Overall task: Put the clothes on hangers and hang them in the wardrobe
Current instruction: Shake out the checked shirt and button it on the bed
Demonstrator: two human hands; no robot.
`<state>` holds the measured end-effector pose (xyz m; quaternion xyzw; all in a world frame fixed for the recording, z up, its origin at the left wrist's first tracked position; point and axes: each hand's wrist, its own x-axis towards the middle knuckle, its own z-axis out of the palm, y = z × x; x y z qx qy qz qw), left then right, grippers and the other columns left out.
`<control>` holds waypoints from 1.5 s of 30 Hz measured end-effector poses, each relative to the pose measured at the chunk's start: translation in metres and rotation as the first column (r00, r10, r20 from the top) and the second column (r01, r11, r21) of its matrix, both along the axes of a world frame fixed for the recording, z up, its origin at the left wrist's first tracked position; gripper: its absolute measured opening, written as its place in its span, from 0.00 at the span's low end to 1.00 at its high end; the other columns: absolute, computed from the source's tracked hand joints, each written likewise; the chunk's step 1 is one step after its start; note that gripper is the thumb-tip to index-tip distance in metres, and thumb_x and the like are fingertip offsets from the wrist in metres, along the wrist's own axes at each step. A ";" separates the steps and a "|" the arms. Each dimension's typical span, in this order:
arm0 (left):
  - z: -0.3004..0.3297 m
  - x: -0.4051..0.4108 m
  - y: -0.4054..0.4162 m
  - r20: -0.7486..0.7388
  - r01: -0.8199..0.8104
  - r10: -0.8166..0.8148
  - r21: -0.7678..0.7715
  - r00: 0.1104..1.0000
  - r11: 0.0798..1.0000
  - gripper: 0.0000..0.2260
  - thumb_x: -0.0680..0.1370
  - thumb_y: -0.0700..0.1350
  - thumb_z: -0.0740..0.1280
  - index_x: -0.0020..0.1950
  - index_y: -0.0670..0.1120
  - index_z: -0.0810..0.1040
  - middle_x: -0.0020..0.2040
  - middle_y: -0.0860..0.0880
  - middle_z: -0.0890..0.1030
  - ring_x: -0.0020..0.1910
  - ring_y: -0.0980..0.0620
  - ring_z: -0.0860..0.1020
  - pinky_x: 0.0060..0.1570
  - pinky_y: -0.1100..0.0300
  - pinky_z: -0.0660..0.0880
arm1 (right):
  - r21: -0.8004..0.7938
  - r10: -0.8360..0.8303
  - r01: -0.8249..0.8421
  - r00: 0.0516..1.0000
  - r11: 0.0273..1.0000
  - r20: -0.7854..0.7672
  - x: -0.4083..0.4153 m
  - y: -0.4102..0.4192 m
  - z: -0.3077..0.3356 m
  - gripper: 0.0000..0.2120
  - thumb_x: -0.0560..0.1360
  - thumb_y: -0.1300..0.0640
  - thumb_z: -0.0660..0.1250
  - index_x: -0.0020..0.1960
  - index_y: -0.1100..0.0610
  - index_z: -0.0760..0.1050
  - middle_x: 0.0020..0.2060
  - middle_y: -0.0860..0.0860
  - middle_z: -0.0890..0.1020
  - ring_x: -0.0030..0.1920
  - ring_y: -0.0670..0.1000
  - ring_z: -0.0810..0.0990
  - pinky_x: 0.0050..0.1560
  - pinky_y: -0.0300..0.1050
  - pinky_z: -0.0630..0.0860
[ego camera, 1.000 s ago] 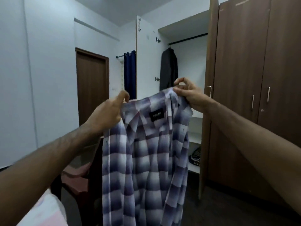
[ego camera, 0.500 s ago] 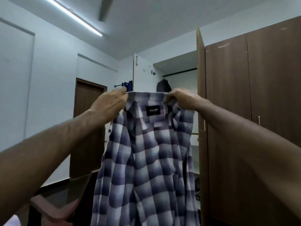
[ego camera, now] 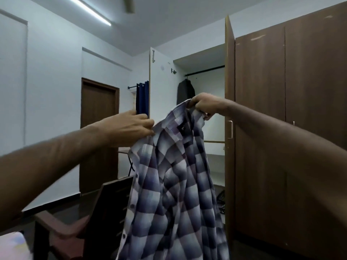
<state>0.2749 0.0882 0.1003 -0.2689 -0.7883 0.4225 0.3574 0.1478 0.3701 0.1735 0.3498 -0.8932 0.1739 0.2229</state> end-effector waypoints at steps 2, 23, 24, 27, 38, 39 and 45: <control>-0.005 0.001 0.010 -0.163 0.007 -0.033 -0.155 0.986 0.988 0.09 0.77 0.46 0.69 0.57 0.49 0.81 0.56 0.48 0.76 0.52 0.48 0.74 0.48 0.52 0.70 | 0.050 0.080 -0.079 0.996 0.996 -0.030 0.003 0.010 -0.001 0.24 0.78 0.72 0.54 0.65 0.56 0.78 0.49 0.57 0.82 0.41 0.54 0.81 0.36 0.47 0.82; -0.024 -0.038 0.020 0.001 -0.235 0.235 0.042 0.972 0.971 0.07 0.82 0.51 0.63 0.59 0.59 0.78 0.53 0.57 0.80 0.61 0.54 0.75 0.72 0.30 0.45 | 0.723 0.373 0.542 0.623 0.427 -0.687 0.006 -0.015 -0.095 0.13 0.80 0.58 0.60 0.59 0.48 0.80 0.55 0.47 0.83 0.70 0.48 0.71 0.79 0.63 0.51; -0.021 -0.039 0.019 0.053 -0.217 0.212 0.107 0.976 0.970 0.08 0.83 0.52 0.63 0.60 0.57 0.77 0.55 0.56 0.79 0.59 0.55 0.76 0.72 0.34 0.55 | 0.687 0.324 0.568 0.613 0.452 -0.720 0.005 -0.017 -0.089 0.13 0.79 0.59 0.61 0.59 0.49 0.80 0.55 0.48 0.83 0.71 0.49 0.70 0.78 0.67 0.50; -0.009 -0.039 0.011 0.110 -0.092 0.065 0.259 0.992 0.962 0.08 0.82 0.52 0.63 0.57 0.52 0.79 0.52 0.54 0.78 0.47 0.60 0.73 0.55 0.59 0.69 | 0.806 0.249 0.374 0.816 0.459 -0.521 0.008 -0.022 -0.072 0.12 0.78 0.58 0.65 0.59 0.49 0.80 0.54 0.50 0.82 0.62 0.52 0.77 0.63 0.57 0.75; 0.004 -0.027 0.011 0.039 0.060 -0.121 0.696 0.992 0.715 0.12 0.81 0.46 0.67 0.37 0.47 0.77 0.35 0.48 0.79 0.32 0.58 0.73 0.33 0.64 0.64 | 0.554 0.294 -0.282 0.953 0.783 0.070 0.024 -0.024 -0.037 0.10 0.80 0.61 0.66 0.58 0.48 0.76 0.51 0.44 0.79 0.52 0.47 0.81 0.50 0.46 0.80; 0.005 -0.025 0.012 0.047 0.055 -0.130 0.725 0.990 0.687 0.11 0.80 0.45 0.68 0.38 0.46 0.79 0.35 0.49 0.79 0.32 0.58 0.73 0.32 0.66 0.64 | 0.500 0.323 -0.300 0.945 0.812 0.042 0.024 -0.021 -0.035 0.09 0.80 0.59 0.66 0.57 0.48 0.77 0.50 0.43 0.79 0.51 0.46 0.81 0.49 0.41 0.78; 0.015 -0.017 0.025 0.014 0.114 -0.221 0.826 0.975 0.553 0.09 0.78 0.48 0.71 0.42 0.43 0.85 0.35 0.50 0.81 0.35 0.54 0.79 0.32 0.68 0.71 | 0.155 0.412 -0.397 0.908 0.905 -0.080 0.020 -0.012 -0.033 0.06 0.78 0.54 0.72 0.50 0.57 0.80 0.42 0.48 0.82 0.42 0.46 0.83 0.39 0.34 0.76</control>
